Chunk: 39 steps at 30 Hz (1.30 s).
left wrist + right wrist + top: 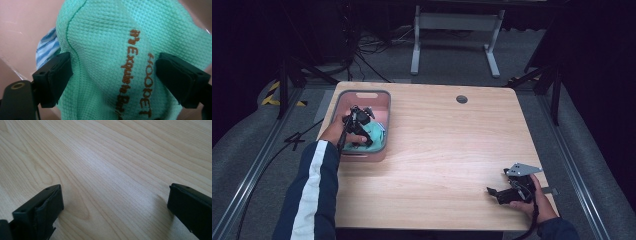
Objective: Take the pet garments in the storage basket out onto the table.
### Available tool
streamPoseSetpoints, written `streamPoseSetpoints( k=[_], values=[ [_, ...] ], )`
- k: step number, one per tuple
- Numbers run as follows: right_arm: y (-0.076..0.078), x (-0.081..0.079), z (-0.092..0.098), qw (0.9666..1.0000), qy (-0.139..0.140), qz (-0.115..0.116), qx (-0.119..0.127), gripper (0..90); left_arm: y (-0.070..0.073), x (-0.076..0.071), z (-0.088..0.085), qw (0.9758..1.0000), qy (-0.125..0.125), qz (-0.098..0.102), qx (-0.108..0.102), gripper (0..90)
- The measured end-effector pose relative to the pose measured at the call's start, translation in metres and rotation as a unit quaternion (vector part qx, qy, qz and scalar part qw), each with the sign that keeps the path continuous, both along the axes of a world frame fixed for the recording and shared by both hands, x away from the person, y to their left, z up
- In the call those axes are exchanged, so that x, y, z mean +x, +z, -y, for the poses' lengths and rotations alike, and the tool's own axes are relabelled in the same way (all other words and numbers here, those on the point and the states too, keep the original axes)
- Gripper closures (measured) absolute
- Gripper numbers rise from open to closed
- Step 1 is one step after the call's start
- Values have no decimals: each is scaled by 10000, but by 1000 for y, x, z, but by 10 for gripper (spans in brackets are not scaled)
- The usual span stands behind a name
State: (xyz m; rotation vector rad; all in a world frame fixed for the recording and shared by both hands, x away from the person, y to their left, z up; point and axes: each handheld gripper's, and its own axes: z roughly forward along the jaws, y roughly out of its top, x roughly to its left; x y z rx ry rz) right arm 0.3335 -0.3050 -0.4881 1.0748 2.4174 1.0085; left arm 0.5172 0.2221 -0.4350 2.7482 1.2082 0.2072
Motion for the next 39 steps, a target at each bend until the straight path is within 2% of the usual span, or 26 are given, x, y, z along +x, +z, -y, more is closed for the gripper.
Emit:
streamPoseSetpoints(
  k=[3, 7, 10, 12, 14, 16, 19, 22, 26, 29, 31, 32, 34, 37, 39],
  values=[
    [0, 0, 0, 10000, 0, 0, -1, 6, -2, 3, -1, 9998, 152, -145, -66, 107],
    [0, 0, 0, 10000, 1, 0, -1, 6, -2, 5, -1, 9996, 151, -221, -67, 121],
    [0, 0, 0, 10000, 1, 0, 0, 6, -3, 4, -2, 9991, 234, -296, -176, 145],
    [0, 0, 0, 10000, 2, -1, -2, 6, -1, 4, 0, 9991, 223, -319, -157, 174],
    [0, 0, 0, 10000, 2, -2, 4, 6, 1, 2, 2, 9991, 152, -357, -147, 255],
    [0, 0, 0, 10000, 2, -2, 5, 6, 3, 2, 2, 9993, 88, -331, -152, 342],
    [0, 0, 0, 10000, 2, -3, 5, 6, 5, 2, 1, 9994, 160, -254, -184, 501],
    [0, 0, 0, 10000, 3, -3, 7, 6, 5, 3, 0, 9993, 236, -215, -194, 563],
    [0, 0, 0, 10000, 3, -2, 7, 6, 7, 3, 4, 9995, 286, -113, -92, 655],
    [0, 0, 0, 10000, 2, -1, 7, 6, 8, 0, 6, 9997, 256, 14, -43, 692],
    [0, 0, 0, 10000, 2, -2, 8, 5, 9, -1, 4, 9995, 241, 103, -197, 724],
    [0, 0, 0, 10000, 2, -2, 7, 6, 9, -3, 4, 9990, 323, 165, -249, 732],
    [0, 0, 0, 10000, 3, -1, 7, 6, 12, -5, 4, 9988, 330, 287, -219, 746],
    [0, 0, 0, 10000, 3, -1, 7, 6, 17, -10, 4, 9980, 298, 418, -365, 760],
    [0, 0, 0, 10000, 3, -1, 6, 6, 23, -13, 5, 9981, 233, 496, -276, 765]
  ],
)
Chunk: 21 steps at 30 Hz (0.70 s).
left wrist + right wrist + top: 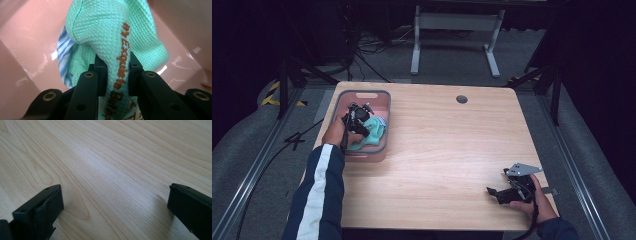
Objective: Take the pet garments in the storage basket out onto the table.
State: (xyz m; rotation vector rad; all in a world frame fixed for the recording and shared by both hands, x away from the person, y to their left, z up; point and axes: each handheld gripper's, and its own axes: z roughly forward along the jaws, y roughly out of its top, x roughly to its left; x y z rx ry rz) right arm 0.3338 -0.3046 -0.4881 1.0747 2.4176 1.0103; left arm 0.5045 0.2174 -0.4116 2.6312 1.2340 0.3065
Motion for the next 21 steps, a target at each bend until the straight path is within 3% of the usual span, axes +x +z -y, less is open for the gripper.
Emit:
streamPoseSetpoints(
  k=[7, 12, 13, 15, 16, 17, 18, 19, 20, 21],
  values=[
    [0, 0, 0, 10000, -1, 1, 1, 6, 26, -15, -4, 9985, -161, 488, -176, 773],
    [0, 0, 0, 10000, -9, -1, 1, 6, 45, -32, -10, 9940, -224, 947, -491, 775],
    [0, 0, 0, 10000, -10, -2, 1, 6, 45, -32, -10, 9940, -224, 947, -491, 775],
    [0, 0, 0, 10000, -10, -1, 1, 6, 50, -39, -13, 9918, -231, 1117, -585, 775],
    [0, 0, 0, 10000, -9, -1, 1, 6, 54, -46, -17, 9886, -183, 1273, -784, 775],
    [0, 0, 0, 10000, -9, -1, 1, 6, 54, -46, -17, 9886, -183, 1273, -784, 775],
    [0, 0, 0, 10000, -11, -2, 2, 6, 57, -54, -21, 9848, -203, 1444, -947, 776],
    [0, 0, 0, 10000, -10, -1, 1, 6, 58, -57, -22, 9832, -190, 1514, -998, 776],
    [0, 0, 0, 10000, -10, -1, 1, 6, 58, -57, -22, 9832, -190, 1514, -998, 776],
    [0, 0, 0, 10000, -11, -2, 1, 6, 59, -64, -25, 9808, -204, 1615, -1071, 776]
  ],
)
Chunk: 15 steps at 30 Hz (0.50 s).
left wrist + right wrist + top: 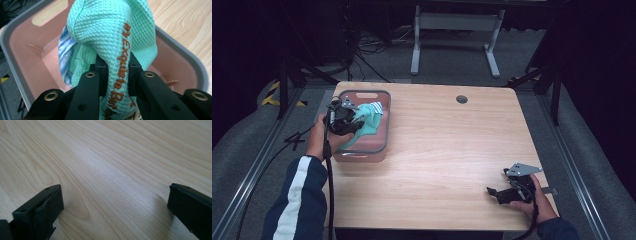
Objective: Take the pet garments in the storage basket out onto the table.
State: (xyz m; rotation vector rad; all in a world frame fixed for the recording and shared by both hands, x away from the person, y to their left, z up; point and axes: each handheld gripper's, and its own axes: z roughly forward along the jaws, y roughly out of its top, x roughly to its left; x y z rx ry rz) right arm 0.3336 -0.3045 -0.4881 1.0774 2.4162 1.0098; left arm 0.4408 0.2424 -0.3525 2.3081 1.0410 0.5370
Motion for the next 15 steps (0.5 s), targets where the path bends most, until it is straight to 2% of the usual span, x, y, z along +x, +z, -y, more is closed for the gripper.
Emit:
streamPoseSetpoints(
  k=[1, 3, 5, 9, 10, 13, 15],
  values=[
    [0, 0, 0, 10000, 0, 0, 0, 6, 0, 0, 0, 10000, 0, 0, 0, 776],
    [0, 0, 0, 10000, 0, 1, 1, 6, 0, -7, -3, 9998, -13, 60, -200, 776],
    [0, 0, 0, 10000, -2, 0, 1, 6, 0, -12, -5, 9993, -61, 213, -292, 776],
    [0, 0, 0, 10000, -2, 0, 1, 6, 1, -21, -6, 9981, -77, 373, -493, 777],
    [0, 0, 0, 10000, -2, 0, 1, 6, 1, -21, -6, 9981, -77, 373, -493, 777],
    [0, 0, 0, 10000, -2, 0, 1, 6, 7, -27, -4, 9968, -142, 534, -573, 778],
    [0, 0, 0, 10000, -2, 0, 1, 6, 9, -28, -3, 9966, -188, 554, -584, 778]
  ],
)
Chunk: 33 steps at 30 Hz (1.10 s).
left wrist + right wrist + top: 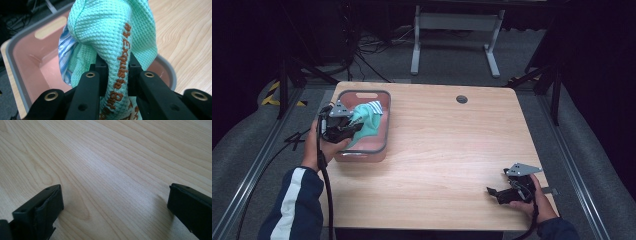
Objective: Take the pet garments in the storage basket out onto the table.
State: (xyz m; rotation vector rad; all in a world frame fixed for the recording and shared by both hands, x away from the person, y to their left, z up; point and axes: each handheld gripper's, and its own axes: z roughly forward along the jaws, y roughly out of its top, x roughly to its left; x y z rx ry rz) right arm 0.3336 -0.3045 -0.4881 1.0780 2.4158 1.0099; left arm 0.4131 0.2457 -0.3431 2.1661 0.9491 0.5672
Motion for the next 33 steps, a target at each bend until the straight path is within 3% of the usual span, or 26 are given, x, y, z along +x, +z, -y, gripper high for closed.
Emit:
streamPoseSetpoints(
  k=[16, 22, 33],
  values=[
    [0, 0, 0, 10000, -1, 0, 0, 6, 38, -3, 26, 9988, -318, 373, -19, 781],
    [0, 0, 0, 10000, -1, 0, 0, 6, 45, -3, 40, 9980, -455, 437, -74, 781],
    [0, 0, 0, 10000, -3, 1, 0, 6, 52, -1, 76, 9953, -862, 435, 15, 781]
  ],
)
